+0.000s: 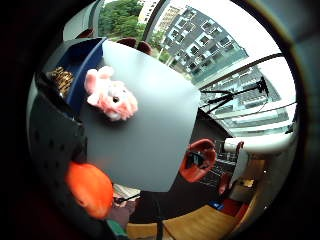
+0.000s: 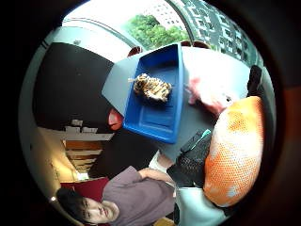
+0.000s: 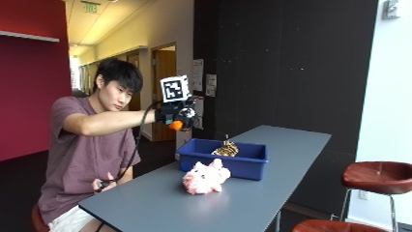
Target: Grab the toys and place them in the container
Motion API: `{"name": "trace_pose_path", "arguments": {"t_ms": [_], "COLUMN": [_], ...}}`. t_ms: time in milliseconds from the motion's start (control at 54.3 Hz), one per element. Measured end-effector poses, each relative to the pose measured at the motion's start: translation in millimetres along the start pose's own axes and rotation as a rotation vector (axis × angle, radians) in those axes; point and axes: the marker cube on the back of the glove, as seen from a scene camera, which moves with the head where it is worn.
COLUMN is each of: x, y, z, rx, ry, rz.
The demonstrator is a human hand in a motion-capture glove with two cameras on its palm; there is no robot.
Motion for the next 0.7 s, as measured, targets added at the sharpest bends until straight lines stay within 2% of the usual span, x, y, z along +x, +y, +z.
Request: {"name": "trace_pose_path", "arguments": {"t_ms": [74, 129, 184, 240, 258, 332, 498, 590, 700], "x": [-21, -47, -80, -122, -133, -155, -204, -209, -206], "y": [-14, -29, -50, -76, -82, -91, -113, -111, -96], "z": [-3, -1, 5, 13, 16, 28, 54, 66, 81], "rx": [0.012, 0.008, 0.016, 0.023, 0.025, 0.018, 0.03, 0.048, 0.055], "ry": [0.137, 0.165, 0.173, 0.09, 0.08, 0.106, 0.105, 0.163, 0.21], "rz": [-0.311, -0.381, -0.303, -0.04, 0.004, -0.083, 0.049, 0.021, -0.222]}}
